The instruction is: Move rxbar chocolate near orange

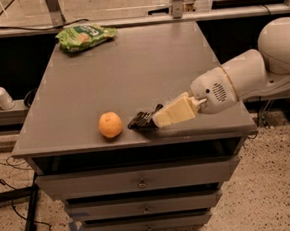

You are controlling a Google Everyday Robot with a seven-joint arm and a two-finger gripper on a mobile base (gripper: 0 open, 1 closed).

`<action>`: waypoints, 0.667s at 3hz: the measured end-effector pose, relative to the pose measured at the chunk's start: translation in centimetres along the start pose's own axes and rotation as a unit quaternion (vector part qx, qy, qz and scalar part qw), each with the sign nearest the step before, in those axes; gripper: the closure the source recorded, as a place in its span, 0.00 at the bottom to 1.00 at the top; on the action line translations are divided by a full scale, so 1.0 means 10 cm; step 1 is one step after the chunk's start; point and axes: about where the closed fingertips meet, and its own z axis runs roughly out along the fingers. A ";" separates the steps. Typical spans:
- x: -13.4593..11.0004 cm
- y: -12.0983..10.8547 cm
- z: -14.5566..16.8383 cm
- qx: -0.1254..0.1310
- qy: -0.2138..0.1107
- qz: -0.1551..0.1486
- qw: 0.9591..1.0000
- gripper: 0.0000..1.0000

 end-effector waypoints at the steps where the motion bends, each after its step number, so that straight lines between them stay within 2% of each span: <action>1: 0.03 0.05 0.05 0.001 0.000 0.005 1.000 0.82; 2: 0.03 0.04 0.03 0.008 0.005 0.003 1.000 0.58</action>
Offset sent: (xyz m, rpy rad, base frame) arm -0.0025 -0.0045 -0.0006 -0.0372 -0.0056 -0.0242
